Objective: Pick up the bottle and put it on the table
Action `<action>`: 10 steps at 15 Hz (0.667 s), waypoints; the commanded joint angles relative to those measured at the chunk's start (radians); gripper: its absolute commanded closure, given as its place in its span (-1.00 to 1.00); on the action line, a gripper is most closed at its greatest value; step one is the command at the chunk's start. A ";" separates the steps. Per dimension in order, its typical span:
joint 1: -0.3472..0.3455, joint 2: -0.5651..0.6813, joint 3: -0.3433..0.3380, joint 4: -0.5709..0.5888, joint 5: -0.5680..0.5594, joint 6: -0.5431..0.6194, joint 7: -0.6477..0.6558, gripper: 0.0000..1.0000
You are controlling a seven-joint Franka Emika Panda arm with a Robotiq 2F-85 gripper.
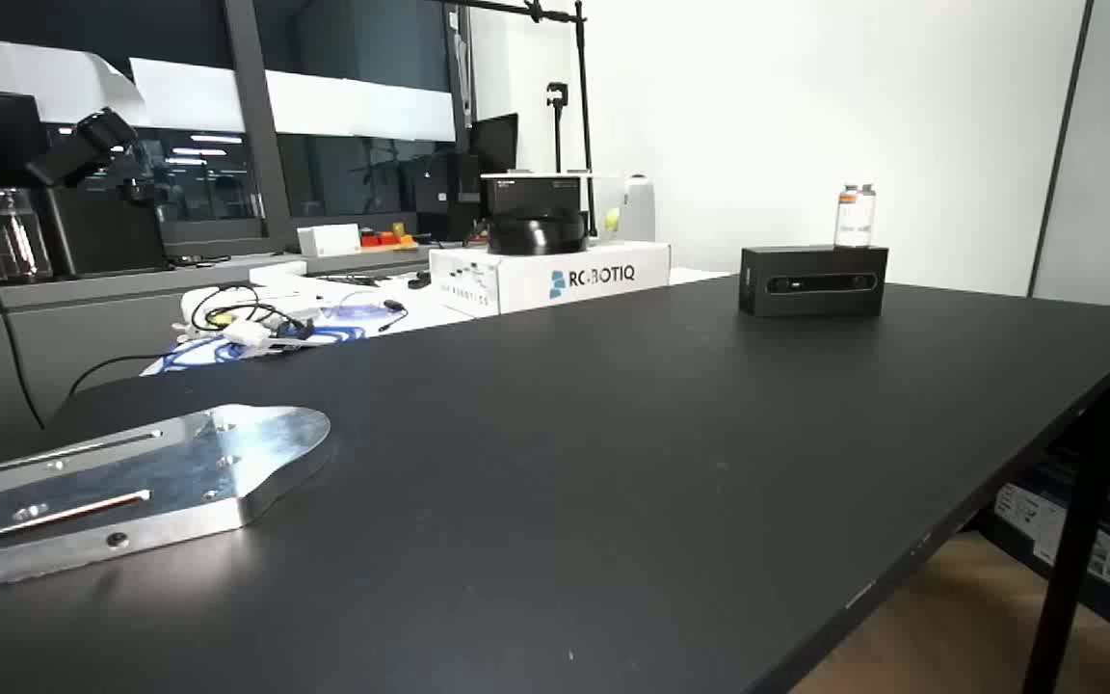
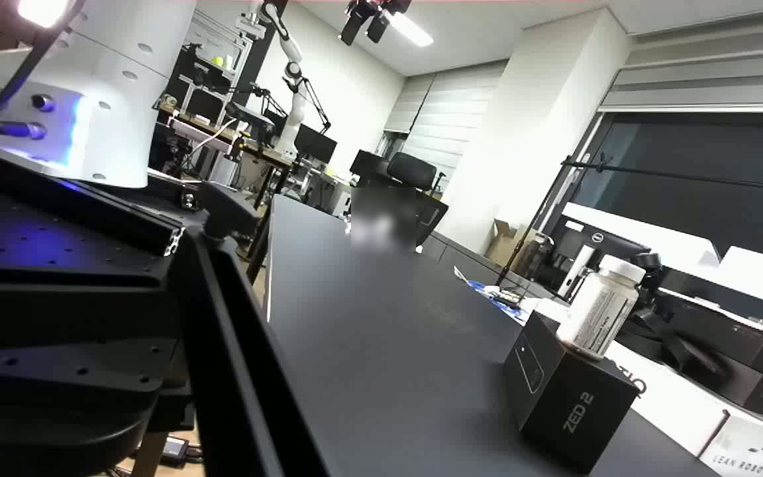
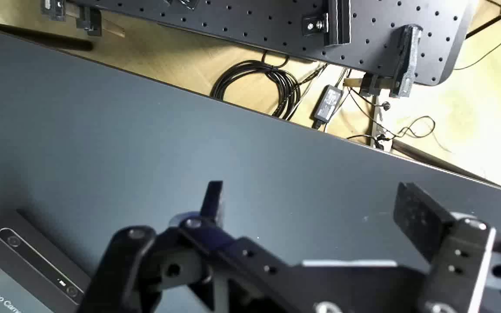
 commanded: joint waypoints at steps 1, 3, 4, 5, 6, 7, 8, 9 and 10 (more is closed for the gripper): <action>-0.002 0.001 0.002 0.002 0.001 -0.001 -0.001 -1.00; -0.002 0.001 0.001 0.002 0.001 -0.001 -0.001 -1.00; -0.002 0.001 0.001 0.002 0.001 -0.001 -0.001 -1.00; -0.002 0.001 0.001 0.002 0.001 -0.001 -0.001 -1.00; -0.002 0.001 0.001 0.002 0.001 -0.001 -0.001 -1.00; -0.002 0.001 0.001 0.002 0.001 -0.001 -0.001 -1.00; -0.002 0.001 0.001 0.002 0.001 -0.001 -0.001 -1.00; -0.002 0.001 0.001 0.002 0.001 -0.001 -0.001 -1.00; -0.017 0.033 -0.004 0.009 -0.013 0.037 0.001 -1.00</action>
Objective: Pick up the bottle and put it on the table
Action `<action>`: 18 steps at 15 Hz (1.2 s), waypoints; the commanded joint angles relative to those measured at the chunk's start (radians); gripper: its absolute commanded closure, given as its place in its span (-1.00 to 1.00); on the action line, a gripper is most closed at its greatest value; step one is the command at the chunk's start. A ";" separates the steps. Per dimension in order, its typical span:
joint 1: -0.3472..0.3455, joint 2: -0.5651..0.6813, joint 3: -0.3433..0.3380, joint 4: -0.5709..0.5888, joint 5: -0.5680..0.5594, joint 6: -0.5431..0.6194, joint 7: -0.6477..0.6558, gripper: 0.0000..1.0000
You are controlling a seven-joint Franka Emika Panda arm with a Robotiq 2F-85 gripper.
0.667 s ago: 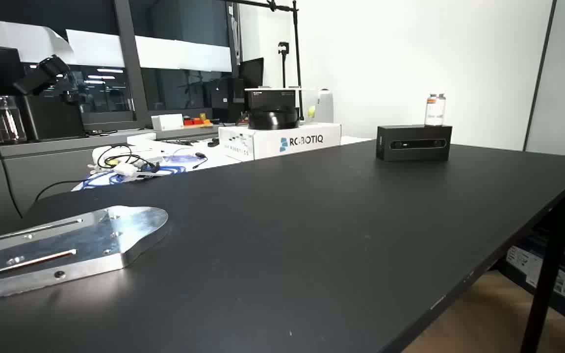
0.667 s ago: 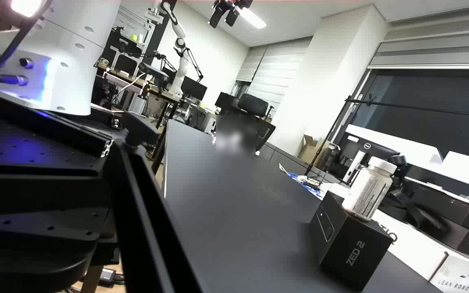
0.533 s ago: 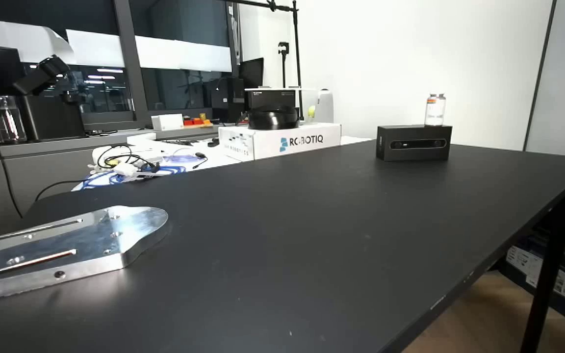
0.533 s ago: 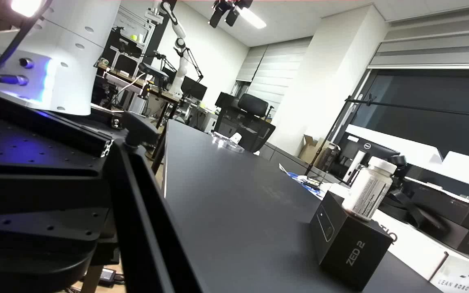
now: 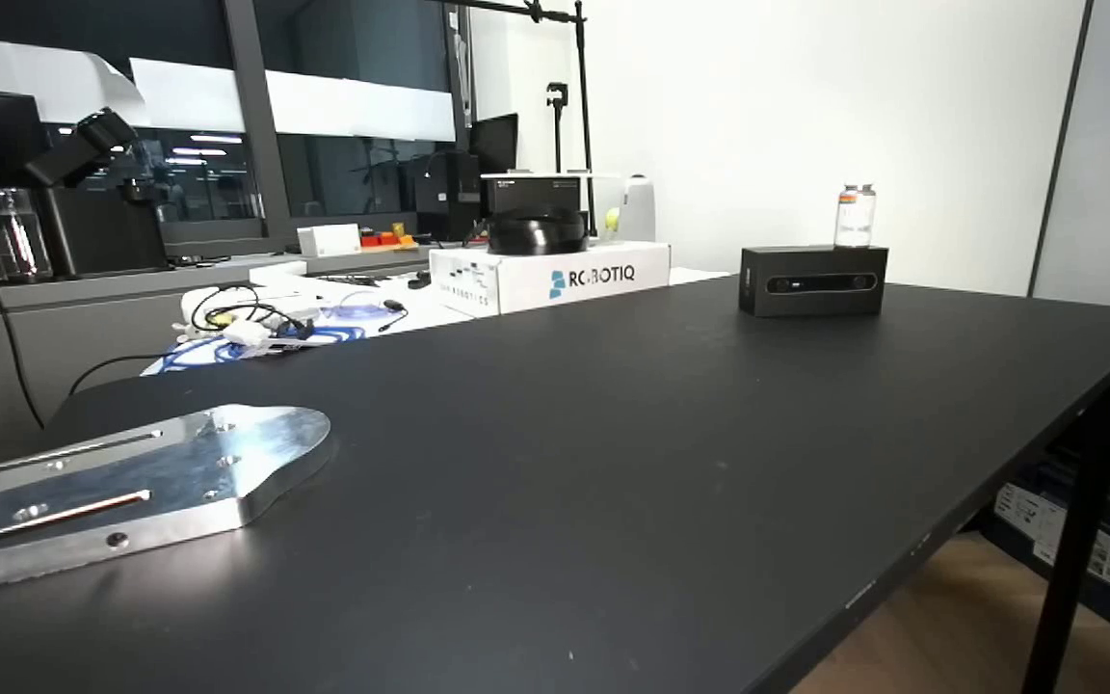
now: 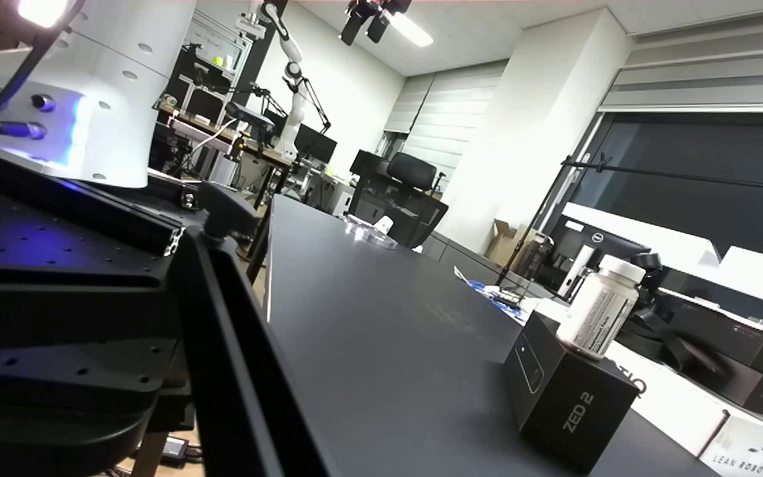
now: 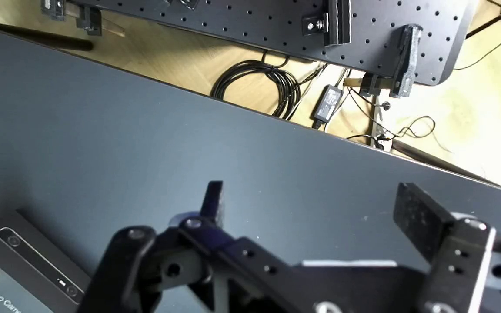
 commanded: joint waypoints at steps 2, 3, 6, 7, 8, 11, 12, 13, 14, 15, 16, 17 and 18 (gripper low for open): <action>-0.056 0.110 -0.021 0.034 -0.048 0.116 0.007 -1.00; -0.075 0.150 -0.032 0.048 -0.065 0.154 0.010 -1.00; -0.151 0.317 -0.076 0.121 -0.108 0.278 0.022 -1.00; -0.178 0.379 -0.090 0.157 -0.123 0.310 0.032 -1.00; -0.201 0.433 -0.101 0.195 -0.133 0.324 0.043 -1.00; -0.268 0.603 -0.124 0.341 -0.160 0.342 0.097 -1.00; -0.284 0.646 -0.134 0.389 -0.159 0.332 0.119 -1.00; -0.294 0.682 -0.143 0.429 -0.149 0.332 0.138 -1.00; -0.301 0.712 -0.159 0.463 -0.126 0.353 0.151 -1.00; -0.307 0.743 -0.171 0.497 -0.108 0.368 0.166 -1.00; -0.314 0.779 -0.185 0.535 -0.092 0.391 0.183 -1.00; -0.319 0.813 -0.196 0.574 -0.075 0.404 0.200 -1.00; -0.324 0.842 -0.205 0.613 -0.064 0.405 0.215 -1.00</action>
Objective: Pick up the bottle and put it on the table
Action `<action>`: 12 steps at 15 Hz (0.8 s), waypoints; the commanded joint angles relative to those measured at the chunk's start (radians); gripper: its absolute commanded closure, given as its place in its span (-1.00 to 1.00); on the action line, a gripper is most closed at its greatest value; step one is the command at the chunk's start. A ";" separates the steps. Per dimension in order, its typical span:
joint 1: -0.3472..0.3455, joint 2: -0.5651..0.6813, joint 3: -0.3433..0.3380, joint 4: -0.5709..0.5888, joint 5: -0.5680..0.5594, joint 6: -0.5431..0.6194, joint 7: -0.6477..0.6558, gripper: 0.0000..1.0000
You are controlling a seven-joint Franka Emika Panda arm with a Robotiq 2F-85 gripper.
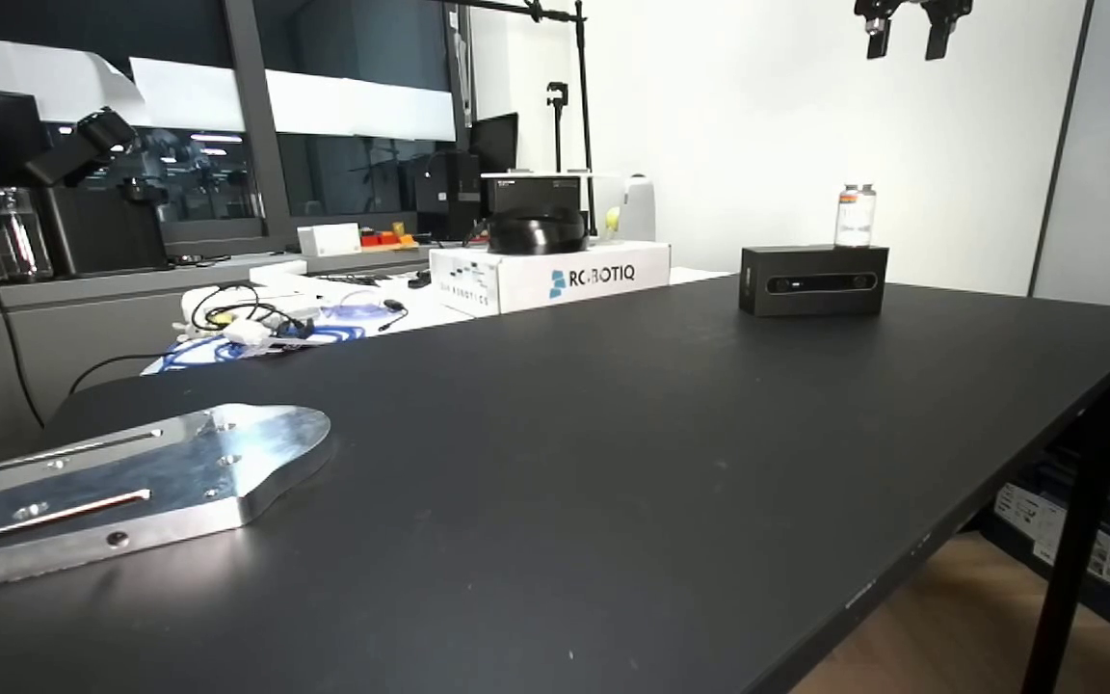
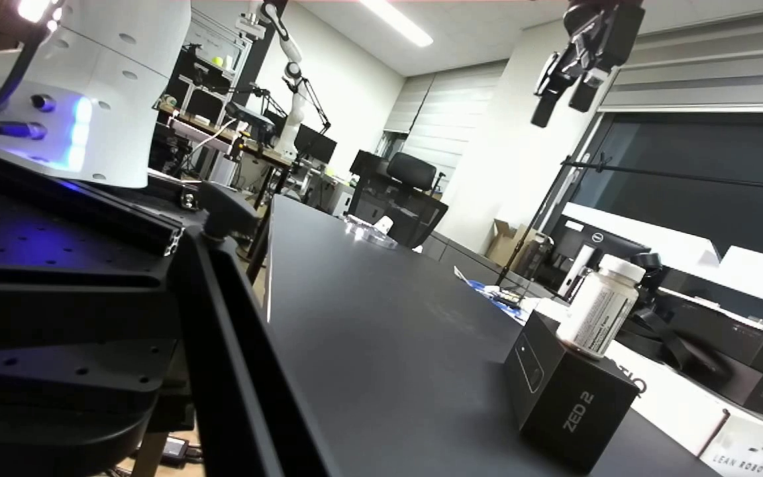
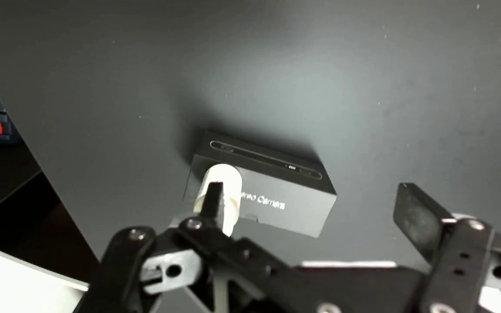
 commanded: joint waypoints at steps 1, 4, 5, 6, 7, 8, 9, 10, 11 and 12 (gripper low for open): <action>-0.016 0.130 -0.035 0.172 0.045 0.004 0.083 -1.00; -0.033 0.209 -0.065 0.270 0.073 0.024 0.099 -1.00; -0.038 0.234 -0.072 0.297 0.085 0.030 0.100 -1.00; -0.043 0.261 -0.080 0.319 0.098 0.040 0.098 -1.00; -0.047 0.285 -0.085 0.340 0.109 0.047 0.099 -1.00; -0.051 0.309 -0.089 0.354 0.125 0.062 0.091 -1.00; -0.055 0.329 -0.091 0.365 0.144 0.070 0.081 -1.00; -0.058 0.349 -0.091 0.372 0.163 0.072 0.075 -1.00; -0.061 0.366 -0.089 0.375 0.175 0.079 0.073 -1.00; -0.063 0.381 -0.086 0.375 0.188 0.081 0.070 -1.00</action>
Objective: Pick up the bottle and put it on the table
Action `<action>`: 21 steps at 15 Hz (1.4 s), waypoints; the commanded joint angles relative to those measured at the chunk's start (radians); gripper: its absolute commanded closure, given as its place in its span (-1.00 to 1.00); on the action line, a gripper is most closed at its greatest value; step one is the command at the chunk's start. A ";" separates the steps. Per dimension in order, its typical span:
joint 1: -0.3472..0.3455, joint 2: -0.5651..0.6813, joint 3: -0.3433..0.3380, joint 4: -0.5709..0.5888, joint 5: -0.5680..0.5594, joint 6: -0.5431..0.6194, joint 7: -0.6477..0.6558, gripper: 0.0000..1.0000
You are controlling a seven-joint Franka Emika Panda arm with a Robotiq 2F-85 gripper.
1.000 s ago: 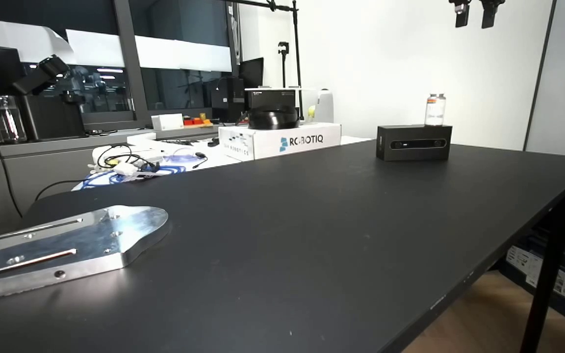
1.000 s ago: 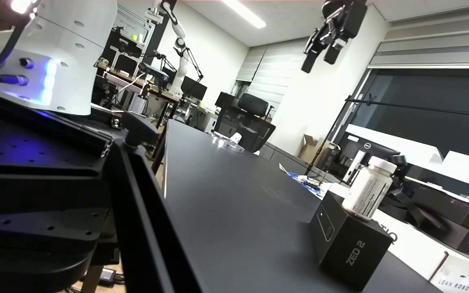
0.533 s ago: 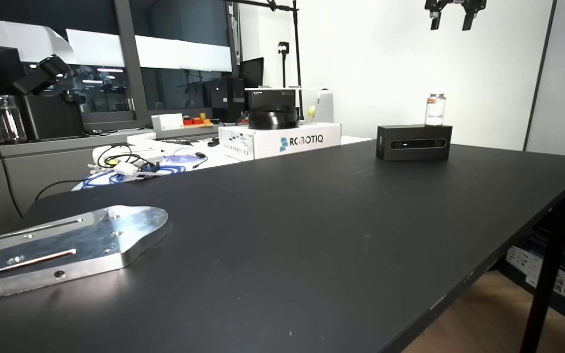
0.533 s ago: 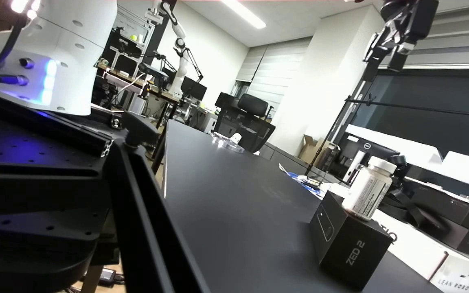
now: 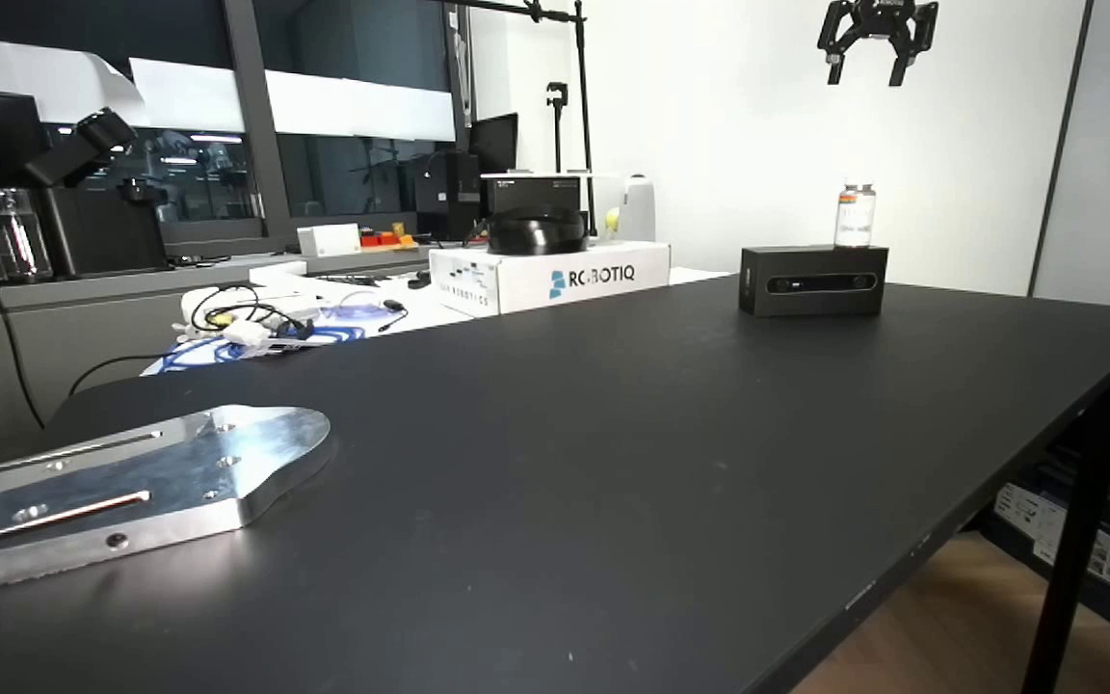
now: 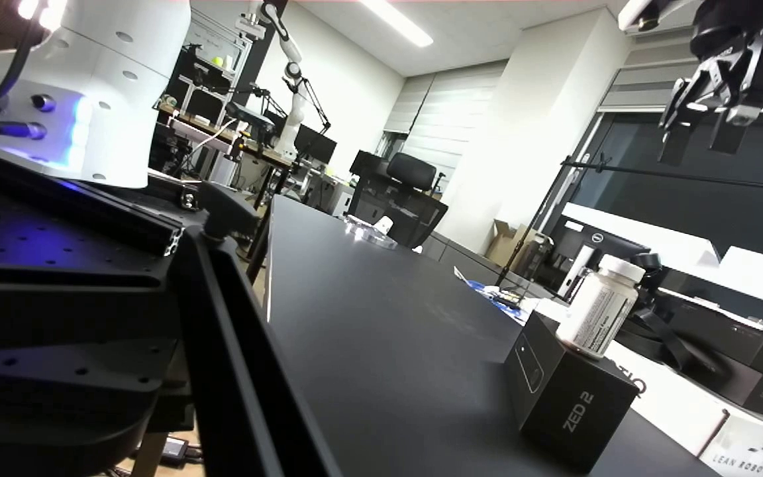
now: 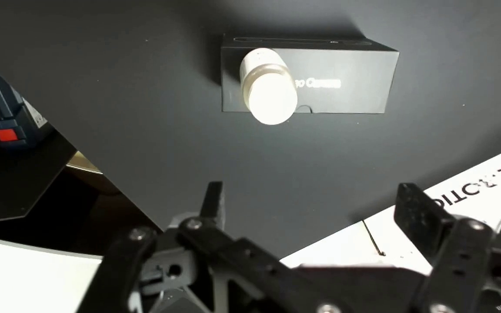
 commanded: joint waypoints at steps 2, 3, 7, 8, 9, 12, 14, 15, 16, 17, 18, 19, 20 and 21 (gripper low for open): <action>-0.007 0.094 0.004 0.051 0.047 0.008 0.010 -1.00; -0.007 0.107 0.005 0.050 0.049 0.014 0.011 -1.00; -0.005 0.152 0.002 0.050 0.028 0.003 0.026 -1.00; -0.006 0.162 0.002 0.049 0.027 -0.001 0.025 -1.00; -0.005 0.171 0.002 0.049 0.023 -0.003 0.027 -1.00; -0.002 0.194 0.000 0.048 0.013 -0.014 0.035 -1.00; -0.002 0.206 -0.002 0.048 0.009 -0.024 0.037 -1.00; -0.003 0.210 -0.003 0.049 0.009 -0.028 0.038 -1.00; -0.003 0.214 -0.003 0.049 0.007 -0.032 0.038 -1.00; -0.002 0.217 -0.004 0.048 0.005 -0.033 0.039 -1.00; -0.001 0.220 -0.005 0.048 0.003 -0.036 0.040 -1.00; -0.001 0.222 -0.006 0.047 0.000 -0.038 0.040 -1.00; 0.000 0.223 -0.006 0.046 -0.003 -0.038 0.041 -1.00; 0.001 0.225 -0.006 0.046 -0.007 -0.038 0.041 -1.00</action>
